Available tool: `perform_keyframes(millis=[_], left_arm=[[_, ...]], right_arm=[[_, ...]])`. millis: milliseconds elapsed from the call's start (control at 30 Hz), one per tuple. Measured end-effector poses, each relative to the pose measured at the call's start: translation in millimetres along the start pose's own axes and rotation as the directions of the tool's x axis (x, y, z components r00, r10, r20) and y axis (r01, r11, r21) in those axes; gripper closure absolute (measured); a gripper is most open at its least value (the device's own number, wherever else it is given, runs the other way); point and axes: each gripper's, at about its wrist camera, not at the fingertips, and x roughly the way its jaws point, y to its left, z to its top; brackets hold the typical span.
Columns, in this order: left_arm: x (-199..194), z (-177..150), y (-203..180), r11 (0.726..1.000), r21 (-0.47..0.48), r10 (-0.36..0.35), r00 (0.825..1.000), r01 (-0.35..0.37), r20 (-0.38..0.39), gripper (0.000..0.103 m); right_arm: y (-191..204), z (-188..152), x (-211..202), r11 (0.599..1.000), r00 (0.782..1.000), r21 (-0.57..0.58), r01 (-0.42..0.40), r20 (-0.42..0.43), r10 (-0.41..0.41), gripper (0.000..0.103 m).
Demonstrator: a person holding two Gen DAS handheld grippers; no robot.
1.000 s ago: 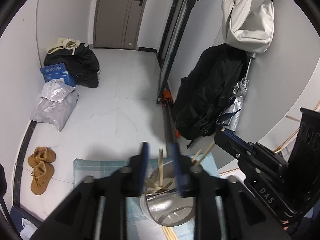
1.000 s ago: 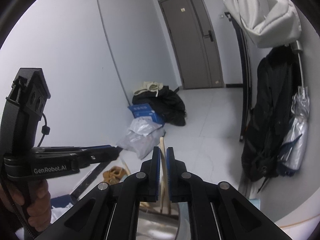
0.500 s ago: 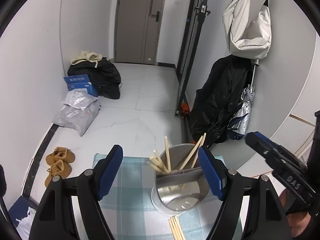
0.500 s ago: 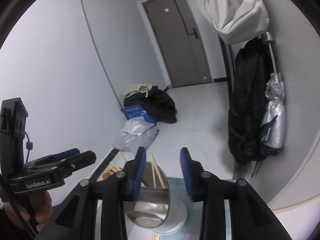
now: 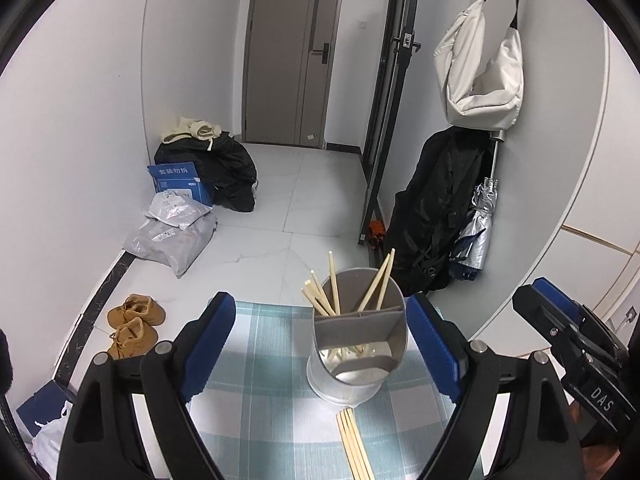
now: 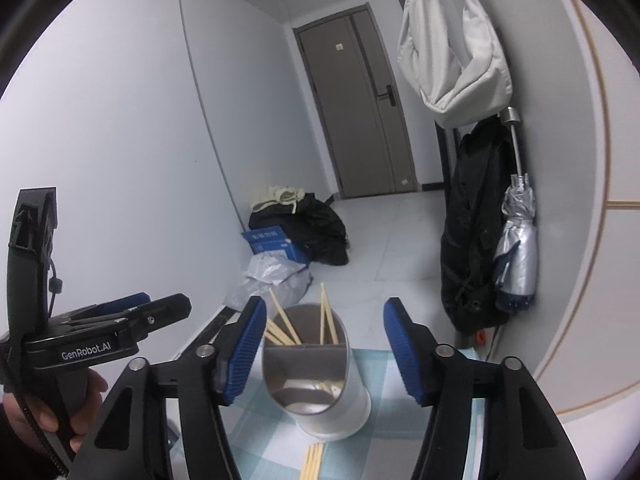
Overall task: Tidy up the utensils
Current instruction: 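Move both open tools back down to the chopsticks on the cloth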
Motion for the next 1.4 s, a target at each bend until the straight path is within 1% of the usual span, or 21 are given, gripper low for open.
perform_keyframes(millis=[133,300,367,500,733,833,1000,1100,1200,1300,1400], left_arm=[[-7.9,-10.9,-0.5,1.000,0.006,0.005,1.000,-0.005,0.024,0.017],[-17.4,-29.6,-0.2,1.000,0.016,0.001,0.996,-0.002,0.091,0.008],[-17.6,-38.3,1.2,1.000,0.010,-0.007,0.994,0.006,0.106,0.007],[-11.6,-53.8,4.4,1.000,0.012,-0.001,0.996,0.000,0.092,0.007],[-3.2,-80.8,8.4,1.000,0.012,0.011,0.995,-0.013,0.101,0.007],[5.8,-91.4,10.2,1.000,-0.001,0.002,0.997,-0.001,0.079,0.007],[22.7,-105.3,15.4,1.000,-0.006,0.004,0.999,-0.004,0.033,0.007],[30.9,-112.5,20.6,1.000,-0.006,0.015,1.000,-0.015,0.006,0.007],[40.9,-116.8,27.6,1.000,-0.022,0.011,0.999,-0.012,-0.053,0.007],[46.4,-118.0,33.5,1.000,-0.022,0.017,0.997,-0.019,-0.076,0.007],[48.2,-116.0,42.9,0.999,-0.051,0.009,0.997,-0.014,-0.081,0.007]], right_arm=[[8.4,-13.5,-13.2,0.998,0.999,-0.047,0.043,0.011,-0.043,0.041],[10.4,-35.4,-20.8,0.998,0.999,-0.049,0.048,0.004,-0.048,0.040],[11.1,-44.5,-21.9,0.998,0.999,-0.050,0.045,0.001,-0.045,0.040],[10.6,-64.3,-19.9,0.998,0.999,-0.048,0.043,-0.017,-0.044,0.037],[8.2,-99.9,-5.2,0.998,0.994,-0.049,0.044,-0.096,-0.048,0.037],[7.7,-111.3,1.3,0.995,0.989,-0.082,0.063,-0.130,-0.073,0.037],[0.8,-127.5,13.0,0.994,0.977,-0.067,0.087,-0.190,-0.099,0.037],[-2.4,-137.4,24.6,0.992,0.966,-0.079,0.099,-0.233,-0.115,0.037],[-1.9,-145.9,31.1,0.992,0.958,-0.078,0.098,-0.262,-0.115,0.037],[-4.0,-153.6,41.0,0.991,0.944,-0.072,0.114,-0.302,-0.130,0.037],[-4.2,-159.8,49.9,0.989,0.930,-0.081,0.123,-0.339,-0.144,0.037]])
